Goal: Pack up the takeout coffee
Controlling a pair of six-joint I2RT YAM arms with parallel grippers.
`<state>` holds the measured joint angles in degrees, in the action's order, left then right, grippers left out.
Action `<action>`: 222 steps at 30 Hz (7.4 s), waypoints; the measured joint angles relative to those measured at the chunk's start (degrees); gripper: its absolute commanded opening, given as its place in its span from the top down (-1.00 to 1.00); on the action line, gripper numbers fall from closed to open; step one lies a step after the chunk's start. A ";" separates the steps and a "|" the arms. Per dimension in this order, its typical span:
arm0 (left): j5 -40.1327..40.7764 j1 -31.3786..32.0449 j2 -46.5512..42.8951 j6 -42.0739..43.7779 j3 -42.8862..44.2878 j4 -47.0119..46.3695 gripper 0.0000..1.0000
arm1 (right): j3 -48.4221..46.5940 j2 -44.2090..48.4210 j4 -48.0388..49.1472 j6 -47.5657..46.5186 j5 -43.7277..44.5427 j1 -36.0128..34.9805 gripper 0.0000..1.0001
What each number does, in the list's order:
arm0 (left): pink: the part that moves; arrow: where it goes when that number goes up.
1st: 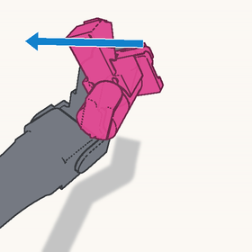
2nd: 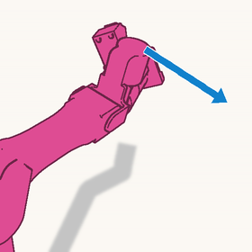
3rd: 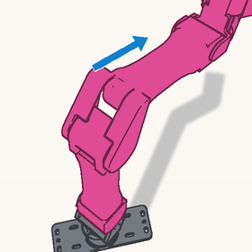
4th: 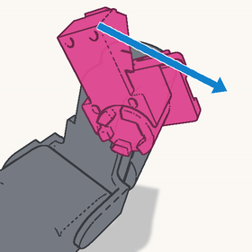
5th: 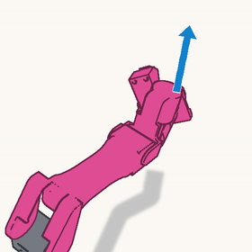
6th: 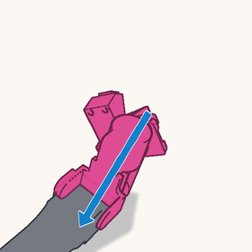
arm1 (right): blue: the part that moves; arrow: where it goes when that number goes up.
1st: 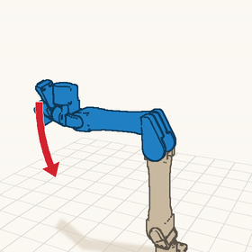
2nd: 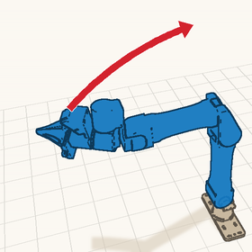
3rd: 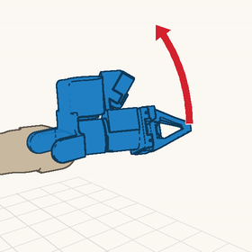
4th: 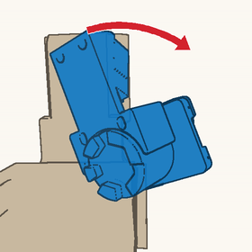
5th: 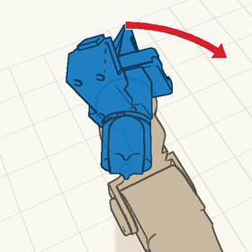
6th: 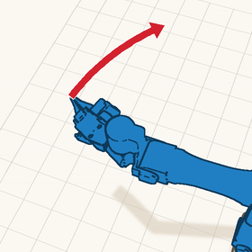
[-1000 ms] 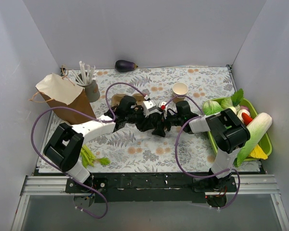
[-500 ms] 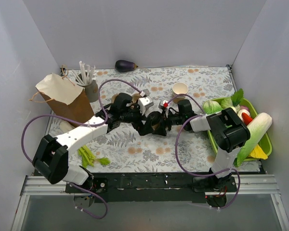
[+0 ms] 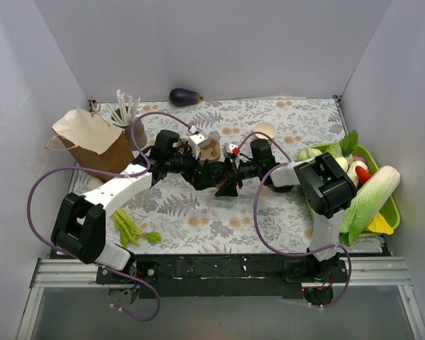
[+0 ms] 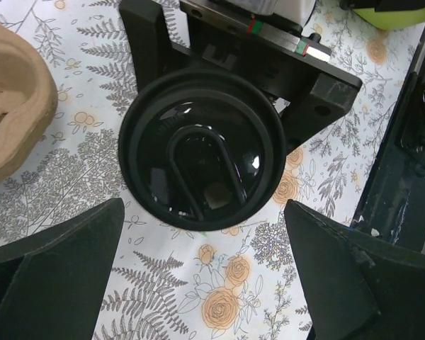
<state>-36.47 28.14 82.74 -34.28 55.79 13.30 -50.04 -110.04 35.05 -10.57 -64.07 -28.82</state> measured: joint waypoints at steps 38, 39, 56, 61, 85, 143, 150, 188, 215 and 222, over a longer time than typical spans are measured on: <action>-2.08 -0.15 3.72 16.26 5.84 10.34 0.13 | -15.37 0.04 -44.46 -26.99 6.97 2.60 -0.96; -1.86 -0.15 3.72 16.48 5.86 10.49 0.13 | -15.63 0.04 -45.72 -28.04 7.19 2.91 -0.96; 6.54 0.00 0.44 15.52 4.26 12.44 -0.62 | -14.88 10.16 -53.70 -30.99 15.37 3.23 -0.96; 14.14 -3.58 -7.39 6.97 3.67 14.08 -0.84 | -8.50 26.12 -46.80 -35.63 22.01 -4.24 -0.96; 20.90 -15.34 -21.88 -5.57 6.71 18.29 -0.96 | -47.01 -3.39 -76.87 -48.63 34.71 -22.60 -0.96; 8.59 -16.37 -1.86 4.04 17.35 27.10 -0.96 | -53.48 -26.34 -108.32 -73.33 -22.12 3.76 -0.88; 8.24 -16.37 -1.95 4.02 14.67 26.97 -0.96 | -51.30 -26.47 -108.74 -74.23 -21.75 3.67 -0.93; 2.40 -10.03 -4.68 4.28 7.52 21.44 -0.96 | -33.66 -1.46 -66.84 -39.30 8.07 1.51 -0.96; 6.03 -12.44 -19.96 -5.25 -4.85 9.03 -0.96 | -28.37 0.33 -56.08 -27.21 40.54 -8.87 -0.77; 4.85 -12.44 -17.97 -5.01 -5.92 6.67 -0.96 | -28.74 -0.94 -56.24 -27.43 39.58 -9.05 -0.19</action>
<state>-31.62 15.70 64.77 -39.29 49.87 19.97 -78.78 -110.98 -21.19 -38.00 -24.49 -37.87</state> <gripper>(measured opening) 0.982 0.739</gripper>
